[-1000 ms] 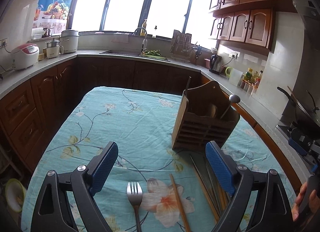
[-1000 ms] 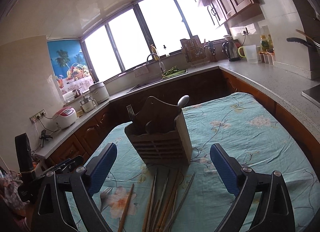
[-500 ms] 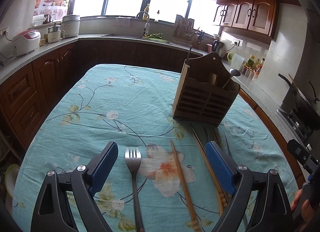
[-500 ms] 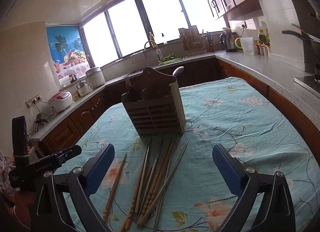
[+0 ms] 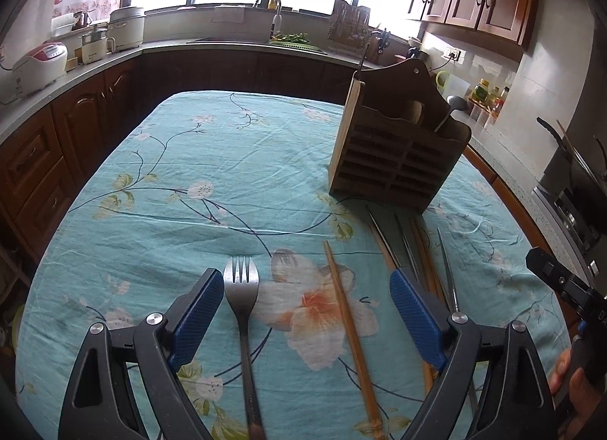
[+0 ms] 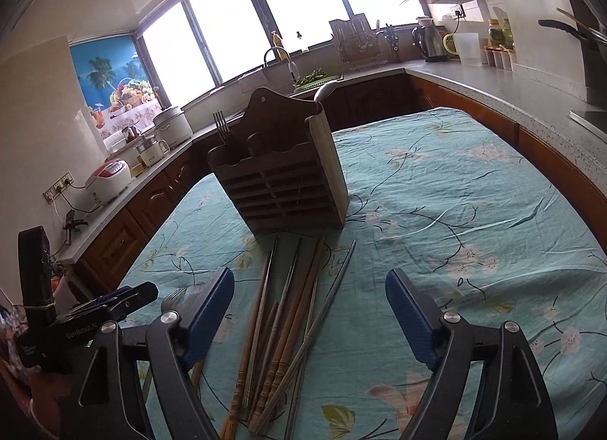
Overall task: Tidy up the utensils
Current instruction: 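Move both tools back down to the loose chopsticks on the table, then close the right tool on chopsticks while the left tool grasps a wooden chopstick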
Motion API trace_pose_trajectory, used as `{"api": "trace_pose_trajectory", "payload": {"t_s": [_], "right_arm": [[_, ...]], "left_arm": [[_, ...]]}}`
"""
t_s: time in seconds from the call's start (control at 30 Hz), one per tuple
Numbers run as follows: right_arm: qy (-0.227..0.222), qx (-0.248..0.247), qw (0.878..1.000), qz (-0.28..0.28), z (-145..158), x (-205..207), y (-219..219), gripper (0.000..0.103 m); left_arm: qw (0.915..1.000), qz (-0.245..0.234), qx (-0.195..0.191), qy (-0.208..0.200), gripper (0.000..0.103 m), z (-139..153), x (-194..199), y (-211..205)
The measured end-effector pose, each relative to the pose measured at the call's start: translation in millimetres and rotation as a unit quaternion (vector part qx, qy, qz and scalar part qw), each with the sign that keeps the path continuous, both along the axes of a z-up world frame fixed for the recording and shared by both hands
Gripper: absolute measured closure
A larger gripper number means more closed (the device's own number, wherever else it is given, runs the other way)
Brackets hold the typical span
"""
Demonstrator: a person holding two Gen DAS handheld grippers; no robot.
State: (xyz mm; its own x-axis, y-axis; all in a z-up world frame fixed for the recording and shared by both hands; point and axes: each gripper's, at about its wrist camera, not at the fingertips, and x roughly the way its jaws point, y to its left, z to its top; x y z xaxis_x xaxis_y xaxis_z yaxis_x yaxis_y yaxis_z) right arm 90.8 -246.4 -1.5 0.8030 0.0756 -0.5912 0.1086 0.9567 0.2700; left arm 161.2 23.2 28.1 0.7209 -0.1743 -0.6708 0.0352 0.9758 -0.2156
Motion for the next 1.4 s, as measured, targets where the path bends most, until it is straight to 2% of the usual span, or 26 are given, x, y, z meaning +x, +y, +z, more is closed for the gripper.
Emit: {"api": "trace_pose_trajectory", "payload": {"t_s": [0.07, 0.13, 0.3, 0.47, 0.7, 0.87, 0.97, 1.13, 1.3, 1.4], "right_arm": [[0.008, 0.002, 1.0, 0.0, -2, 6, 0, 0.034], [0.016, 0.004, 1.0, 0.001, -4, 14, 0, 0.044], [0.036, 0.013, 0.999, 0.009, -12, 37, 2, 0.067], [0.071, 0.016, 0.997, 0.017, -26, 63, 4, 0.08], [0.107, 0.009, 0.994, 0.022, -46, 95, 6, 0.089], [0.129, -0.007, 0.991, 0.02, -58, 113, 7, 0.091], [0.146, -0.014, 0.989, 0.018, -66, 121, 6, 0.092], [0.153, -0.046, 0.987, 0.026, -69, 128, 12, 0.092], [0.152, -0.08, 0.985, 0.033, -68, 128, 21, 0.093], [0.147, -0.063, 0.987, 0.028, -67, 125, 18, 0.096]], "left_arm": [[1.0, -0.005, 0.002, 0.002, 0.016, -1, 6, -3], [0.9999, -0.014, 0.001, 0.009, 0.022, -3, 12, -6], [0.9989, -0.037, 0.002, 0.029, 0.045, -11, 29, -13], [0.9967, -0.053, 0.007, 0.061, 0.059, -22, 53, -20], [0.9944, -0.062, 0.018, 0.084, 0.064, -33, 82, -27], [0.9929, -0.068, 0.025, 0.095, 0.067, -44, 93, -32], [0.9914, -0.072, 0.028, 0.106, 0.072, -53, 97, -36], [0.9909, -0.079, 0.054, 0.095, 0.073, -57, 99, -46], [0.9894, -0.084, 0.082, 0.085, 0.095, -59, 99, -53], [0.9903, -0.083, 0.071, 0.086, 0.097, -59, 100, -50]]}}
